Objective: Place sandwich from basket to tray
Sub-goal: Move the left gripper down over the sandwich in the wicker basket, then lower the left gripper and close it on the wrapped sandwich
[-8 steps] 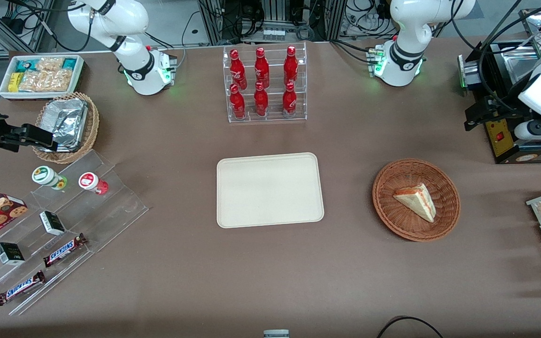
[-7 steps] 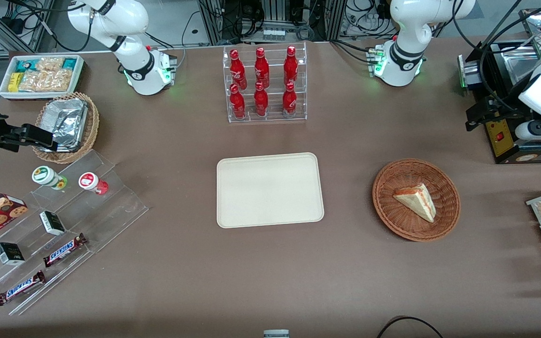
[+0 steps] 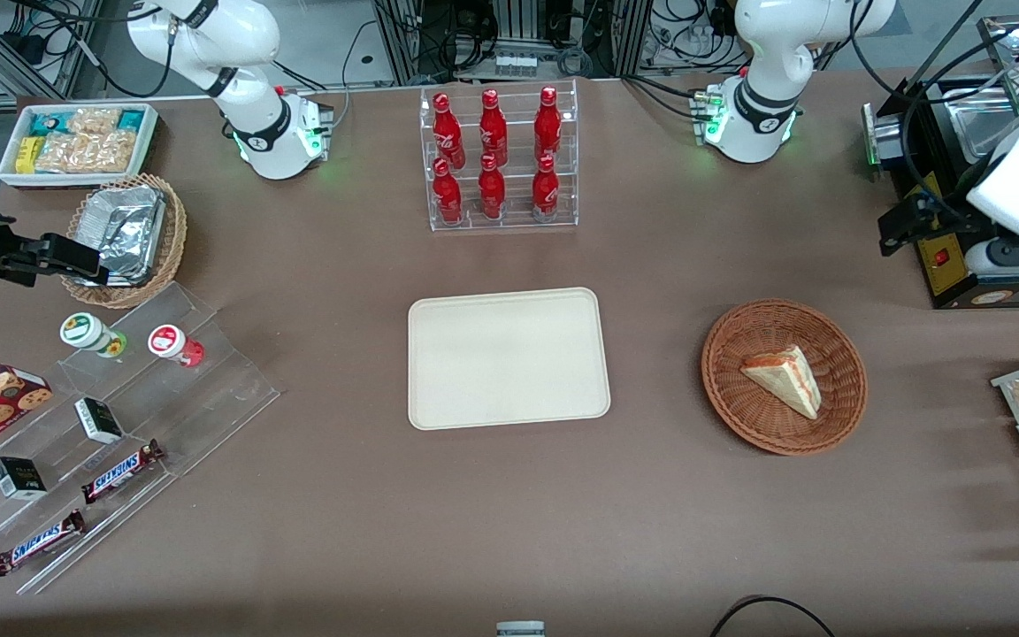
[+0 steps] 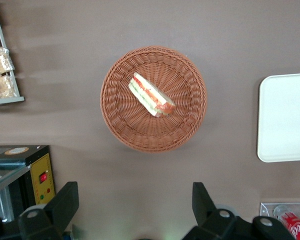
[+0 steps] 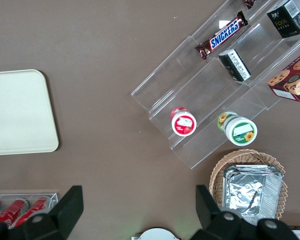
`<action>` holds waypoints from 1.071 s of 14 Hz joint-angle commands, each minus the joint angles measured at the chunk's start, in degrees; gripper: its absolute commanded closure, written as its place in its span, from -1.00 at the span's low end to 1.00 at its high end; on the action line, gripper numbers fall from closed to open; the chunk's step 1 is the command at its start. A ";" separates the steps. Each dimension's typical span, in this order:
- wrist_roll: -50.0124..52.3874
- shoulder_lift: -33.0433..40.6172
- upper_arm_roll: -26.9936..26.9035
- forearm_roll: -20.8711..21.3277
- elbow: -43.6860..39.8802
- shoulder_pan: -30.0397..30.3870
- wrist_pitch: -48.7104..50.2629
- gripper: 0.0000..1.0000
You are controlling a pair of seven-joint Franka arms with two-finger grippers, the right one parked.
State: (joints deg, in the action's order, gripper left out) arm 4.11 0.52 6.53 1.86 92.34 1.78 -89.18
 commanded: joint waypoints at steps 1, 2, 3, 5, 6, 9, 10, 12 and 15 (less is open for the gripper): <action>5.26 0.00 0.24 0.69 6.77 -0.38 -8.07 -1.00; 8.43 -0.17 0.33 0.51 9.15 -0.38 -11.07 -1.00; 11.94 -0.34 0.41 -0.01 11.96 -0.38 -14.40 -1.00; 23.16 0.00 0.42 -3.51 18.46 -0.38 -24.58 -1.00; 28.62 0.01 0.50 -3.97 21.88 -0.38 -29.68 -1.00; 38.66 -1.13 1.29 -4.15 28.14 -0.47 -39.46 -1.00; 41.82 -1.57 1.29 -4.15 30.16 -0.47 -42.62 -1.00; 44.57 -4.20 1.38 -3.45 31.76 -0.47 -45.37 -1.00; 44.93 -5.96 1.21 -3.09 33.34 -0.29 -47.21 -1.00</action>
State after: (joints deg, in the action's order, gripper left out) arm 47.41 -4.98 7.87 -1.43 124.70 1.63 -134.43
